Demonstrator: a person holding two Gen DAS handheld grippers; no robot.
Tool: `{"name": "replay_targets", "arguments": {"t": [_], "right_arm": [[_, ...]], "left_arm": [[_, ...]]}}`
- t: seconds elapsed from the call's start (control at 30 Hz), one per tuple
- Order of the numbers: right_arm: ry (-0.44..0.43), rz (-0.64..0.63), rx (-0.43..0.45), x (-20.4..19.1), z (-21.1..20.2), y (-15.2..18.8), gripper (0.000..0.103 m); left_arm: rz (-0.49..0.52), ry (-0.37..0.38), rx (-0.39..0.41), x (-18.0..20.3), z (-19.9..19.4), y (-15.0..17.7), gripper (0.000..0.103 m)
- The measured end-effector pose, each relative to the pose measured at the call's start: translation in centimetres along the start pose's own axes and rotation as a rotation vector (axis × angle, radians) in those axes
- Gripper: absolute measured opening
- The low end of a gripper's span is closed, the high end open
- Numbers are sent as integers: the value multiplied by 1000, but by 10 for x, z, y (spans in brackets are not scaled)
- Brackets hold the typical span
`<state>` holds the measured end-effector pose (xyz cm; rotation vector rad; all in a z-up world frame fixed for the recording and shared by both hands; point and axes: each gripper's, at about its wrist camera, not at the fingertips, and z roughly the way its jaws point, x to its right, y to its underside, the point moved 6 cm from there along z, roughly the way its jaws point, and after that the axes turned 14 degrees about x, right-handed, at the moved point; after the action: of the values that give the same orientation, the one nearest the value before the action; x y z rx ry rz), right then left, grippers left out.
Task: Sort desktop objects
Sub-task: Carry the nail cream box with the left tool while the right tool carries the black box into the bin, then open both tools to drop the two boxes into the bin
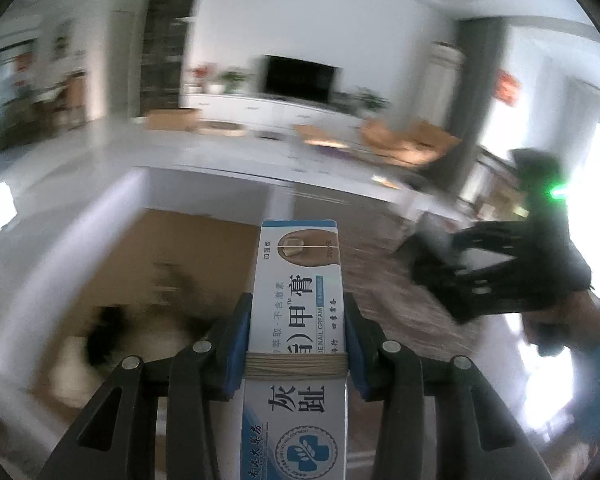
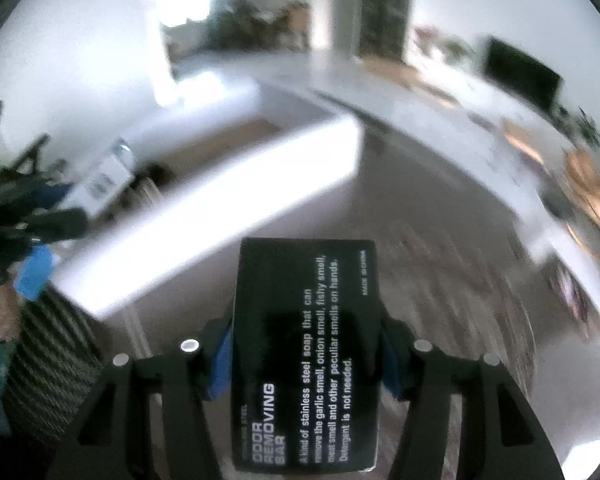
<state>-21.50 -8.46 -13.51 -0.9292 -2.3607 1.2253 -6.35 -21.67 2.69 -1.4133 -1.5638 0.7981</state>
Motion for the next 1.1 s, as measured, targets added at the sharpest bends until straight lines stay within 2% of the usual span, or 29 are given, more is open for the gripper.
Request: {"name": "replay_targets", "arguments": {"t": [0.13, 0.23, 0.33, 0.47, 0.5, 0.57, 0.6, 0.63, 0.67, 0.73, 0.97, 1.07, 1.1], "right_arm": [[-100, -58, 56, -65, 41, -64, 58], [-168, -72, 44, -108, 99, -91, 58], [-171, -109, -7, -133, 154, -92, 58], [-169, -136, -104, -152, 215, -76, 60], [-173, -133, -118, -151, 227, -74, 60], [-161, -134, -137, -154, 242, -70, 66], [-161, -131, -138, -155, 246, -70, 71], [-155, -128, -133, -153, 249, -71, 88], [-152, -128, -122, -152, 250, -73, 98], [-148, -132, -111, -150, 247, -76, 99], [-105, -146, -95, -139, 201, -85, 103], [-83, -158, -106, -132, 187, -87, 103], [-78, -160, -107, -131, 185, -87, 103]], "left_arm": [[-70, -165, -58, -89, 8, 3, 42], [-131, -233, -123, -135, 23, 21, 42], [-152, -265, -179, -157, 39, 40, 42], [-121, -329, -239, -164, 52, 63, 43], [-112, -354, -239, -166, 52, 66, 47], [-100, -386, -233, -166, 51, 69, 61], [-88, -407, -225, -166, 48, 70, 71], [-75, -424, -208, -164, 43, 67, 77], [-63, -434, -188, -163, 38, 65, 80], [-45, -456, -155, -161, 29, 59, 90], [-65, -513, -86, -159, 18, 38, 93], [-126, -511, -65, -154, 12, 34, 99], [-144, -502, -68, -153, 22, 31, 100]]}}
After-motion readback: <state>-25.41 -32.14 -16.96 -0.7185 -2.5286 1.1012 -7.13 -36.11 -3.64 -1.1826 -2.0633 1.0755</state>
